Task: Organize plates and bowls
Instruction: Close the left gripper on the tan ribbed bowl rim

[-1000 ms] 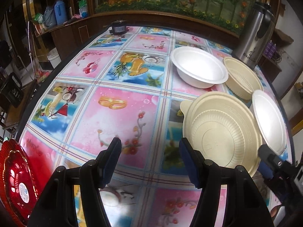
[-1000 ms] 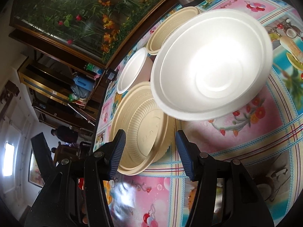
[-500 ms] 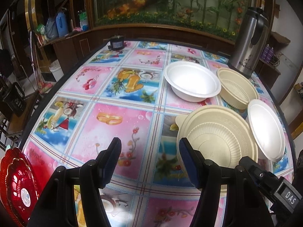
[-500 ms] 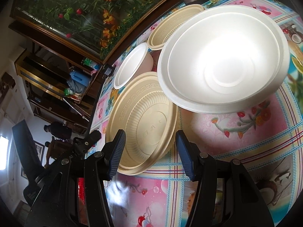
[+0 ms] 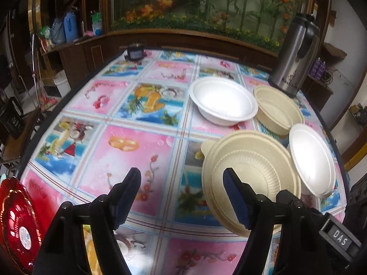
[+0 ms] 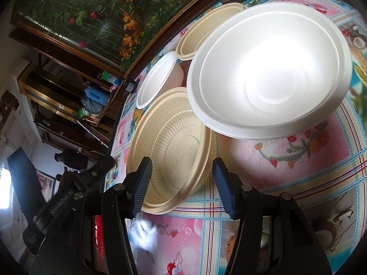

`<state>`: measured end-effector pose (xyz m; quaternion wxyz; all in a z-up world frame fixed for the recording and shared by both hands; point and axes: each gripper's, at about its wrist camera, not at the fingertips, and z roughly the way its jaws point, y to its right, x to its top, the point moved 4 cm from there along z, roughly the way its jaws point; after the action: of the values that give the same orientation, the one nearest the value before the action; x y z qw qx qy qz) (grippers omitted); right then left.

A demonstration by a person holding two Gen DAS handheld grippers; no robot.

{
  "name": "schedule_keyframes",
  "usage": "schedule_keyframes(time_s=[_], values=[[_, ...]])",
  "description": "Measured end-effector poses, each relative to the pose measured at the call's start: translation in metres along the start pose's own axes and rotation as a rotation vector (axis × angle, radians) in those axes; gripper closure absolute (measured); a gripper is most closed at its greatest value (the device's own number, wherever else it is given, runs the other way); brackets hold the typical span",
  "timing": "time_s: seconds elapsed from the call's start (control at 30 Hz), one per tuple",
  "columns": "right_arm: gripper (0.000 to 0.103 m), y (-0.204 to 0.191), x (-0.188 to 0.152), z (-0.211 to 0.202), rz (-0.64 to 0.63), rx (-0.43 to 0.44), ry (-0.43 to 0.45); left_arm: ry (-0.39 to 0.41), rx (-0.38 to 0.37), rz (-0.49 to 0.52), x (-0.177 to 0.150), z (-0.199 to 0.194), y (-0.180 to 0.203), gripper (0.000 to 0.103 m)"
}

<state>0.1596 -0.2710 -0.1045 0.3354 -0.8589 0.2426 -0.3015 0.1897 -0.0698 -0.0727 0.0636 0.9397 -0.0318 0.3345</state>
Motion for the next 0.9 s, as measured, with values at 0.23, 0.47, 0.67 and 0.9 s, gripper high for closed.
schedule_keyframes(time_s=[0.23,0.47,0.67,0.9], values=[[0.048,0.003,0.002,0.002,0.035,0.01,-0.004,-0.006,-0.048,0.007,-0.007,0.008,0.009,0.029],[0.047,0.002,0.001,0.001,0.034,0.003,0.0,-0.042,-0.124,0.036,-0.015,0.017,0.019,0.029],[0.047,0.003,0.002,0.0,0.042,0.005,0.002,-0.047,-0.097,0.019,-0.016,0.022,0.017,0.029],[0.047,0.008,0.003,0.0,0.056,0.009,-0.001,-0.043,-0.092,0.042,-0.02,0.024,0.02,0.029]])
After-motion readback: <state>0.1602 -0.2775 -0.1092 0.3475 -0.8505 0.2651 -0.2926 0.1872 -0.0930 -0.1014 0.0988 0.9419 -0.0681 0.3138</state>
